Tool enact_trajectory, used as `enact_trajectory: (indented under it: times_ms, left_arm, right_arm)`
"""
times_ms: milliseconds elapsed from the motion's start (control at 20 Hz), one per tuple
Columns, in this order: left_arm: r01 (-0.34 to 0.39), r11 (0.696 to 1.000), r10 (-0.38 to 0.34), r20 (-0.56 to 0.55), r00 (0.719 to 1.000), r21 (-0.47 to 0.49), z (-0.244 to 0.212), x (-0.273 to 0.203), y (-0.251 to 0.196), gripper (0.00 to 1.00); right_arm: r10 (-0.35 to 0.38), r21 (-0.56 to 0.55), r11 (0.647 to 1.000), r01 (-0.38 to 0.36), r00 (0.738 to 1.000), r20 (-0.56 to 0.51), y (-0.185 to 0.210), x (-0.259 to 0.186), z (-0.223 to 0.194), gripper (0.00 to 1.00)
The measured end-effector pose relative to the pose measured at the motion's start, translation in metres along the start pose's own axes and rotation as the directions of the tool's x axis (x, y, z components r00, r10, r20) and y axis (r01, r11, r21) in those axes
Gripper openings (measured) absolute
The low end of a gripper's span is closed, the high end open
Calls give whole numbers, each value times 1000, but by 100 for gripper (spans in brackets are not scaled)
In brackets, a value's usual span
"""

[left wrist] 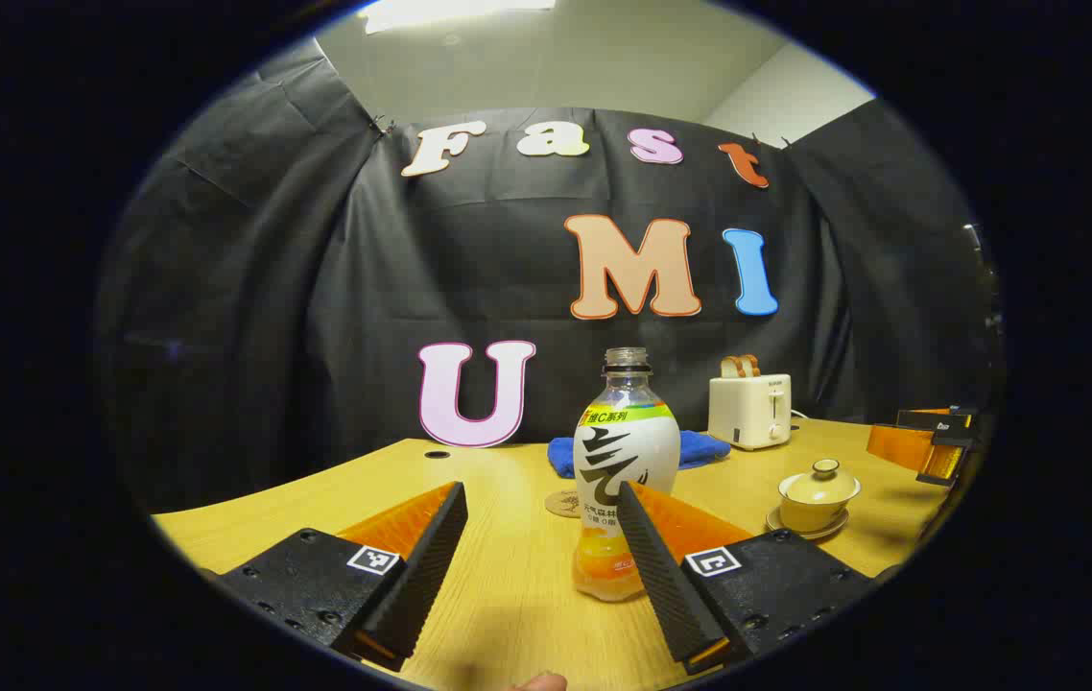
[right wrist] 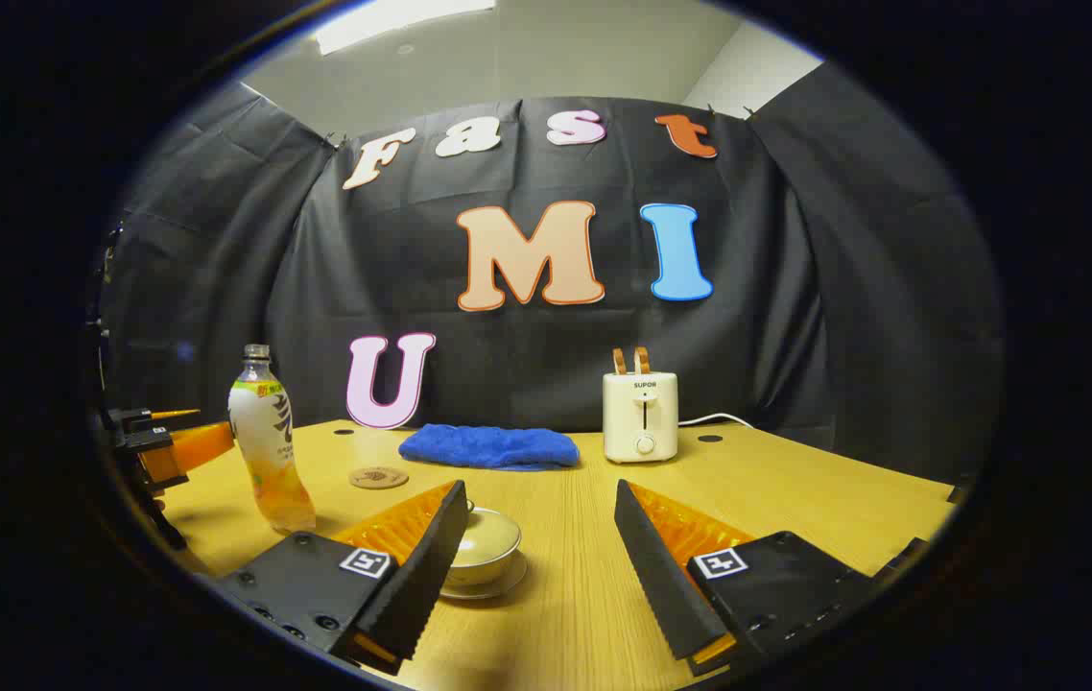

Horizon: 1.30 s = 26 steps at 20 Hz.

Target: Open the teacup lid with one hand, grasp the water bottle and pour water into the teacup with the other hand; after pouring, place the water bottle on the coaster and then close the teacup lid.

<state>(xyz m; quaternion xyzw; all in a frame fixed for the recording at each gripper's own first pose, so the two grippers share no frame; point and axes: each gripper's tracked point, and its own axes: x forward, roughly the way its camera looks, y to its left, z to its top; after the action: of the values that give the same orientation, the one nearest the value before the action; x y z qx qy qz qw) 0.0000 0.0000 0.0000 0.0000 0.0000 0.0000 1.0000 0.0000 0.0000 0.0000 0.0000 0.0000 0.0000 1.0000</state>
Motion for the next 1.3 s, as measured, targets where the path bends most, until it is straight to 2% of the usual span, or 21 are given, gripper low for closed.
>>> enact_trajectory:
  times_ms: [350,1200,1250,1300]
  left_arm:
    - [-1,1000,1,-9,1000,1,-3,2,0,92]
    - [-18,1000,18,-22,1000,2,-7,5,3,92]
    - [-18,1000,18,-20,1000,1,-8,4,4,89]
    - [-19,1000,19,-18,1000,1,-7,3,4,92]
  right_arm:
    - [-24,4,1000,24,1000,-12,-4,2,-2,96]
    - [-23,3,1000,23,1000,-10,-5,3,-2,96]
    - [-24,3,1000,24,1000,-10,-5,4,-3,97]
    - [-23,3,1000,23,1000,-10,-5,4,-3,98]
